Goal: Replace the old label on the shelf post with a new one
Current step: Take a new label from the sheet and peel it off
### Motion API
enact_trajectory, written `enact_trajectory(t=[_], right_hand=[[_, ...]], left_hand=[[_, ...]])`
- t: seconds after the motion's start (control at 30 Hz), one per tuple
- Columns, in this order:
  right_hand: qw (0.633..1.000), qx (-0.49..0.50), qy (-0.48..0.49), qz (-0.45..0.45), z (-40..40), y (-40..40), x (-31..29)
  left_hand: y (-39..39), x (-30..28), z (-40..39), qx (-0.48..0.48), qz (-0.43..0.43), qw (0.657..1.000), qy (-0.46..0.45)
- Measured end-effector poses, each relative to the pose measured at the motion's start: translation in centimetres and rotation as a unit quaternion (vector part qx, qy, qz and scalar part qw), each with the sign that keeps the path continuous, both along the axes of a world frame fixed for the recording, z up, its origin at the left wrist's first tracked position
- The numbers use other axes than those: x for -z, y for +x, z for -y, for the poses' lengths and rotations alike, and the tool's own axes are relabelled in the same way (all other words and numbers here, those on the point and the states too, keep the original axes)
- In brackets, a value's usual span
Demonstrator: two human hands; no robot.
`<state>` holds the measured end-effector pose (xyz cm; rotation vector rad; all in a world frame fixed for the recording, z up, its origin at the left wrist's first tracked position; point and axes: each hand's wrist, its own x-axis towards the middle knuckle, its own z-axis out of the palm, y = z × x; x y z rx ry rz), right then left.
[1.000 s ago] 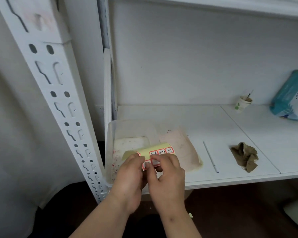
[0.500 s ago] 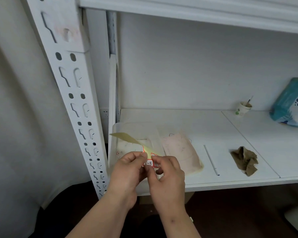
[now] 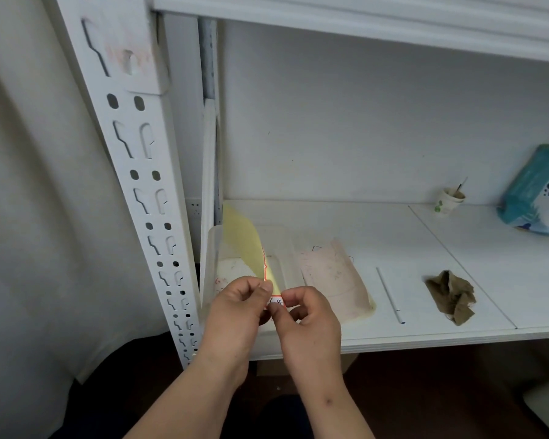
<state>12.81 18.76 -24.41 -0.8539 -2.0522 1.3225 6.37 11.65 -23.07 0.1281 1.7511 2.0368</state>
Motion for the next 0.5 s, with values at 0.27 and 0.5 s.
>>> enact_trajectory(t=[0.27, 0.5], right_hand=[[1.000, -0.013, -0.015, 0.006, 0.12, -0.04, -0.32], [1.000, -0.002, -0.007, 0.016, -0.05, -0.13, -0.29]], left_hand=[[-0.11, 0.23, 0.00, 0.010, -0.010, 1.000, 0.002], [-0.13, 0.20, -0.19, 0.013, -0.011, 1.000, -0.003]])
